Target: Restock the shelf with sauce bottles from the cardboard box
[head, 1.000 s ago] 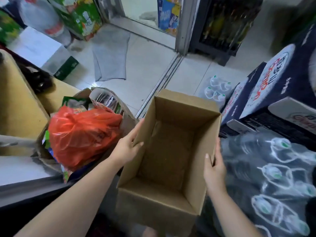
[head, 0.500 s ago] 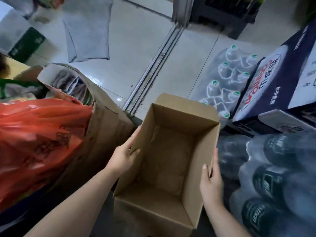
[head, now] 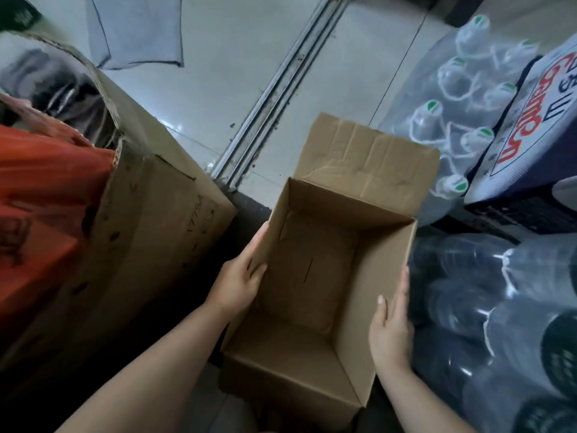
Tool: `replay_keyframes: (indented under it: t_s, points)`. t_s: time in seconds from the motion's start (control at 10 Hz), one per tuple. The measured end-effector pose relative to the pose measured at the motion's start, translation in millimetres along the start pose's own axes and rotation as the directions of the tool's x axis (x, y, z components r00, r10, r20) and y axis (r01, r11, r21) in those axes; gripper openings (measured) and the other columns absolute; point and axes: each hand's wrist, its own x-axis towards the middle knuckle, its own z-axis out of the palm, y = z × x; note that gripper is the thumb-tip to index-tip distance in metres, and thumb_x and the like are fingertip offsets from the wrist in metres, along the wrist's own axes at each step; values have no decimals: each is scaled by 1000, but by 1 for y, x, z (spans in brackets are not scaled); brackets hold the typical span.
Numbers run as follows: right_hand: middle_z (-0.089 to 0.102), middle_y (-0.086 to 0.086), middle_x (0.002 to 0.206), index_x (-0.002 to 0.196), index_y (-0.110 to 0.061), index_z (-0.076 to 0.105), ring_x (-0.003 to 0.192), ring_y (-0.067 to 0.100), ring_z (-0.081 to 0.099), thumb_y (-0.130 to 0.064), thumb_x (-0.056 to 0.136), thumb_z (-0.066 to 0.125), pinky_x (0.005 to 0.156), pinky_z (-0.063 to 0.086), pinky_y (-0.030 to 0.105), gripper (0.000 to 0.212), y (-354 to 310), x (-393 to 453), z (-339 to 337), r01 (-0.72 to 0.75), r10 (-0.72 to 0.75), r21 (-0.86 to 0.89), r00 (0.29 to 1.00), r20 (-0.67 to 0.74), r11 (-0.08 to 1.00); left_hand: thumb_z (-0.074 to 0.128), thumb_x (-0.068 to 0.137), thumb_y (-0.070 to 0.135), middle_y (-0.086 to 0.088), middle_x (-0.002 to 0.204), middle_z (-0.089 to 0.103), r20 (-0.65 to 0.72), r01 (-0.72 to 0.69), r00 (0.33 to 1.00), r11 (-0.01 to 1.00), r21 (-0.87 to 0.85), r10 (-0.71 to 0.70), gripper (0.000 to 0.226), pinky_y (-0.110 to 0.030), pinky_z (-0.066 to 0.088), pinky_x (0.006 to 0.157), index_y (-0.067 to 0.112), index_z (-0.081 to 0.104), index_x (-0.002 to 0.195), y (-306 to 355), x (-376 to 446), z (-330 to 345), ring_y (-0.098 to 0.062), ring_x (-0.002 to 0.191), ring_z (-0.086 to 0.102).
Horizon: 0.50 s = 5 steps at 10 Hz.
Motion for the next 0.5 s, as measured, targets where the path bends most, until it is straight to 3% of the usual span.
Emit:
replay_keyframes:
  t_s: [0.1, 0.2, 0.3, 0.4, 0.5]
  points:
    - [48, 23, 140, 141, -49, 6, 113, 44, 58, -17, 98, 43, 91, 48, 45, 66, -1, -3, -1, -11, 11, 2, 1000, 17, 1000, 55, 95, 10, 24, 143, 36, 15, -13, 1000, 1000, -16, 13, 80, -27, 33, 113, 59, 14, 142, 1, -3, -1, -1, 135, 35]
    - [35, 10, 152, 147, -42, 10, 132, 35, 43, -18, 97, 47, 105, 37, 42, 67, -4, -1, -9, 19, -19, 14, 998, 58, 1000, 61, 92, 17, 17, 155, 27, 17, -12, 1000, 1000, -16, 13, 78, -36, 26, 119, 56, 17, 144, 9, -6, -4, -5, 145, 22]
    - [38, 3, 151, 146, -39, 25, 137, 27, 39, -20, 95, 50, 109, 33, 39, 60, -7, -2, -27, 19, -20, 48, 1000, 24, 999, 66, 89, 26, 7, 161, 17, -25, 27, 999, 999, 47, -26, 71, -40, 22, 121, 50, 28, 144, 19, -19, -15, -9, 148, 12]
    - [50, 1, 143, 139, -41, 38, 130, 22, 48, -23, 94, 53, 106, 42, 43, 51, -23, -11, -50, 31, -36, 137, 999, 35, 990, 66, 89, 26, 9, 158, 29, -34, -4, 999, 995, 98, 8, 63, -38, 27, 120, 46, 38, 141, 41, -44, -28, -9, 147, 22]
    - [58, 0, 133, 132, -37, 47, 121, 16, 55, -23, 93, 53, 99, 47, 37, 42, -47, -21, -76, 8, -21, 202, 998, 60, 979, 66, 89, 24, 10, 147, 46, -19, -9, 1000, 993, 116, 11, 57, -30, 35, 114, 40, 45, 139, 73, -68, -41, -7, 139, 37]
